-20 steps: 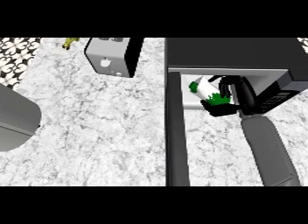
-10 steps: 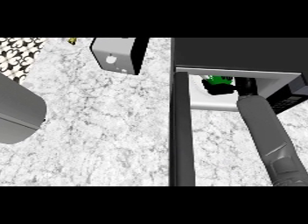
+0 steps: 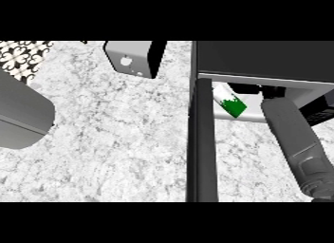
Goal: Pick up the milk, place it into the microwave and close the microwave
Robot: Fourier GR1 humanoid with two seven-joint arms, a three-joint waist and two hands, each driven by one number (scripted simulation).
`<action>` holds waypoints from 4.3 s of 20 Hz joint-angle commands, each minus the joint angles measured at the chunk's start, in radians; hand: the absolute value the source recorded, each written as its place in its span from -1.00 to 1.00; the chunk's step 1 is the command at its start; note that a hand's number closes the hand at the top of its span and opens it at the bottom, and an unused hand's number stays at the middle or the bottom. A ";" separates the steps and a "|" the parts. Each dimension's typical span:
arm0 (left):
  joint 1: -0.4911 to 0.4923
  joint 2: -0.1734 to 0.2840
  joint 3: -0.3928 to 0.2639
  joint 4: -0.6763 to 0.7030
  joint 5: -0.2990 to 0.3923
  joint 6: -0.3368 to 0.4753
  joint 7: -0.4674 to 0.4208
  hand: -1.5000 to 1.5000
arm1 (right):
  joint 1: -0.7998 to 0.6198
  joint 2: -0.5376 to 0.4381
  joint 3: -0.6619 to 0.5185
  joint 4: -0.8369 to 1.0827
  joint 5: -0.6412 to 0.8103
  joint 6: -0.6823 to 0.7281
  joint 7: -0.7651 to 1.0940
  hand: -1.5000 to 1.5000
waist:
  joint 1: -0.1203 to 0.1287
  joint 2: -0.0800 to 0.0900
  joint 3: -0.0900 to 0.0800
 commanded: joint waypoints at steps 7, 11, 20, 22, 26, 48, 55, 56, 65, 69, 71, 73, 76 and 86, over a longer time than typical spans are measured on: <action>-0.096 0.011 -0.021 0.028 -0.051 0.002 0.025 -1.00 | -0.036 -0.002 -0.013 0.129 0.004 0.033 -0.092 -1.00 | 0.000 0.002 0.001; -0.113 -0.003 -0.049 0.016 -0.096 0.013 0.035 -1.00 | -0.061 0.014 -0.032 0.151 -0.019 0.087 -0.112 -1.00 | -0.007 -0.004 0.001; -0.097 -0.047 -0.143 0.017 -0.145 -0.017 0.046 -1.00 | -0.017 0.019 -0.082 0.160 -0.090 0.246 -0.255 -1.00 | -0.038 -0.021 -0.001; -0.093 -0.052 -0.148 0.038 -0.184 -0.031 0.008 -1.00 | -0.030 -0.007 -0.102 0.164 -0.119 0.340 -0.254 -1.00 | -0.039 -0.024 -0.002; -0.085 -0.072 -0.200 -0.054 -0.229 -0.010 0.055 -1.00 | 0.036 0.039 -0.100 0.154 -0.136 0.360 -0.301 -1.00 | -0.066 -0.034 -0.003; -0.303 -0.167 -0.516 -0.021 -0.523 0.084 0.339 1.00 | 0.548 0.155 0.026 -0.280 -0.227 0.693 -0.389 -1.00 | -0.157 -0.059 -0.007; -0.447 -0.184 -0.579 -0.002 -0.582 0.105 0.471 1.00 | 0.843 0.087 0.059 -0.616 -0.284 0.829 -0.355 -1.00 | -0.148 -0.052 -0.007; -0.487 -0.184 -0.579 0.064 -0.601 0.125 0.463 1.00 | 0.886 0.128 0.074 -0.662 -0.290 0.820 -0.345 -1.00 | -0.157 -0.052 -0.008; -0.813 -0.185 -0.688 0.384 -0.675 0.144 0.560 1.00 | 1.167 0.098 0.065 -1.047 -0.384 0.869 -0.246 -1.00 | -0.149 -0.041 -0.007; -1.001 -0.185 -0.751 0.559 -0.673 0.202 0.623 1.00 | 1.247 0.055 0.019 -1.116 -0.437 0.903 -0.248 -1.00 | -0.139 -0.038 -0.006; -1.026 -0.185 -0.795 0.672 -0.682 0.264 0.525 1.00 | 1.319 0.057 0.027 -1.251 -0.464 0.927 -0.212 -1.00 | -0.137 -0.039 -0.007; -1.120 -0.185 -0.819 0.830 -0.593 0.313 0.462 1.00 | 1.306 0.024 0.001 -1.179 -0.497 0.962 -0.278 -1.00 | -0.138 -0.035 -0.006; -1.169 -0.186 -0.957 0.913 -0.529 0.390 0.391 1.00 | 1.329 0.011 -0.005 -1.299 -0.572 0.993 -0.176 -1.00 | -0.137 -0.036 -0.007; -1.355 -0.185 -1.181 1.013 -0.309 0.735 0.459 1.00 | 1.302 -0.065 0.011 -1.377 -0.684 1.035 -0.184 -1.00 | -0.214 -0.027 -0.009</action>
